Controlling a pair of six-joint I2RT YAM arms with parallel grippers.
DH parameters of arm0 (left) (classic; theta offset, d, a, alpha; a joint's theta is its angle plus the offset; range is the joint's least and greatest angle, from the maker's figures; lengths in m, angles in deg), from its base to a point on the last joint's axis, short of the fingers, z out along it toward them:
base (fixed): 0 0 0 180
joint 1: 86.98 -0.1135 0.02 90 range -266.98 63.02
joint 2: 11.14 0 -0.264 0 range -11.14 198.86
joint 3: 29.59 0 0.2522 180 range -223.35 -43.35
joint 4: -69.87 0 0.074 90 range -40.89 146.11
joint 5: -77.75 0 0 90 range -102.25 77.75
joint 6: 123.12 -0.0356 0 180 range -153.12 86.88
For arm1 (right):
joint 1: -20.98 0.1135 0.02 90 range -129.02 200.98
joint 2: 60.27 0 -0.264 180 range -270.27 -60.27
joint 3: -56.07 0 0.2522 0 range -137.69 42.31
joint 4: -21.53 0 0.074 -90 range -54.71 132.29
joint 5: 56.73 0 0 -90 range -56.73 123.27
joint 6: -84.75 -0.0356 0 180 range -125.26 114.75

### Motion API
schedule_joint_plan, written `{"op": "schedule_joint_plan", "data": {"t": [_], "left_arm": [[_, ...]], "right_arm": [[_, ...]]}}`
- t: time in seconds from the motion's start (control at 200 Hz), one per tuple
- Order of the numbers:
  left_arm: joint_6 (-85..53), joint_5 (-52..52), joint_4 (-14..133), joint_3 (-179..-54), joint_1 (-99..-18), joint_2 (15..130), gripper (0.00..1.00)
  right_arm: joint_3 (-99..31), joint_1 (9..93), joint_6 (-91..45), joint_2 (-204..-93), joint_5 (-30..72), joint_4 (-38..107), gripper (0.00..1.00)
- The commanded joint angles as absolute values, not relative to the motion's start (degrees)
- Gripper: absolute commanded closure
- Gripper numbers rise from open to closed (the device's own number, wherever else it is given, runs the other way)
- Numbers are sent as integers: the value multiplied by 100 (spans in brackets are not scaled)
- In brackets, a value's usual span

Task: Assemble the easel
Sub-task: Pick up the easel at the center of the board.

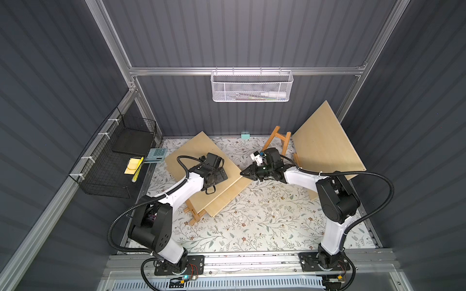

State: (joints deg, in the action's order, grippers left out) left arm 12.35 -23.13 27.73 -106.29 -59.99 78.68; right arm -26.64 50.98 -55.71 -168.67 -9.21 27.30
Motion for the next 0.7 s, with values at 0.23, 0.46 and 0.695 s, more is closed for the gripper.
{"op": "schedule_joint_plan", "data": {"t": [0.23, 0.46, 0.695], "left_arm": [[803, -1492, 1481, -11826, -5916, 7395, 1], [816, -1124, 1523, -12777, -5914, 7237, 1], [981, -743, 1524, -13197, -5912, 7312, 1]], "right_arm": [[-3496, 5451, -2906, -15435, -650, 4206, 100], [-4031, 5613, -1677, -14950, -33, 5501, 100], [-4566, 5952, -597, -14703, 564, 6518, 100]]}}
